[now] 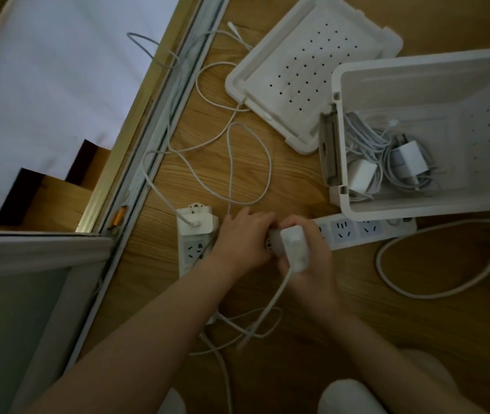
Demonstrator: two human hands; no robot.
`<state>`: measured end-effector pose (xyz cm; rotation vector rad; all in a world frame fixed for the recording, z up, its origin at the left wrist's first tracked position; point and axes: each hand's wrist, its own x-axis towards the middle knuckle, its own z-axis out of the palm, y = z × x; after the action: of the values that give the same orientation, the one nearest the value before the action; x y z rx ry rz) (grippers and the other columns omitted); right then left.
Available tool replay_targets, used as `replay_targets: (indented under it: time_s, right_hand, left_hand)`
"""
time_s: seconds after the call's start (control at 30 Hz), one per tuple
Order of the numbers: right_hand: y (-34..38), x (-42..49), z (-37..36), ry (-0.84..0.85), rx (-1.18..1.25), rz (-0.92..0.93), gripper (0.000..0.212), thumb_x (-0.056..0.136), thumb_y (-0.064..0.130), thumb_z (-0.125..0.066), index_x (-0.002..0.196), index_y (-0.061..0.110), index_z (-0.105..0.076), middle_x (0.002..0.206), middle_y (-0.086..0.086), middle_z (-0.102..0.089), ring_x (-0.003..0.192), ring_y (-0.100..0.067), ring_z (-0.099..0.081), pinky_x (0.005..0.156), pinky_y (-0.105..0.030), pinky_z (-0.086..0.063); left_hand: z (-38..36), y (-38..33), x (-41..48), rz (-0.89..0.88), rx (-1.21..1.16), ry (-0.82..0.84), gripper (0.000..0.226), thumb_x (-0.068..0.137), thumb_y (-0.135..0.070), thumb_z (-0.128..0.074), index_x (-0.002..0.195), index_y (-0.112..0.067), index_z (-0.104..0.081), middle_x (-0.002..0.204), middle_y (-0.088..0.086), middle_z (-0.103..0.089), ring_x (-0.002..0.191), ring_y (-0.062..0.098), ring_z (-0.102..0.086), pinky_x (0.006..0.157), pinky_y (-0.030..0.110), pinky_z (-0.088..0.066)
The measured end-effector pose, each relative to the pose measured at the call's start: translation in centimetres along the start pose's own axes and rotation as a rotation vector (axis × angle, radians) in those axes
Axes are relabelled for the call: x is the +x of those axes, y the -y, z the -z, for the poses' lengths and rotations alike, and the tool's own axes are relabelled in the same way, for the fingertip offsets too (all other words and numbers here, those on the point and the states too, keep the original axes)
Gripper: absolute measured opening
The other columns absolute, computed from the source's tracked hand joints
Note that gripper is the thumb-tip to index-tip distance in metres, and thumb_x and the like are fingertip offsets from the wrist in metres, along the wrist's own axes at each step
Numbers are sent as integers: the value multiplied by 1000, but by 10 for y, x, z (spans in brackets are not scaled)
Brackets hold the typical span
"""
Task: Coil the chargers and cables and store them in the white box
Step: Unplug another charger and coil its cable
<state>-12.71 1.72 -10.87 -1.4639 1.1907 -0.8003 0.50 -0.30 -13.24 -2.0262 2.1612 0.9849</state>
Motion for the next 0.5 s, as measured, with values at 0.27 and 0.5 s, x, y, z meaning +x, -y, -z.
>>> replay_targets:
  time_s: [0.27,0.5]
  right_hand:
    - [21,12,25,-69,-54,97,33,73,4,-58,101,17,-50,94,15,-52,84,5,-51,71,-7,-39]
    - [30,30,40,-5,-79,128,34,74,11,-55,106,23,-48,95,17,-50,79,5,-51,68,-5,-36]
  left_hand:
    - [-2,-1,1,28,67,1,44,76,-44,-66,115,-29,-52,116,-8,-60,112,19,-45,89,39,-34]
    - [0,-3,2,13,107,-4,44,74,-45,-69,111,-27,-53,114,-6,-61,111,19,-46,85,32,-30]
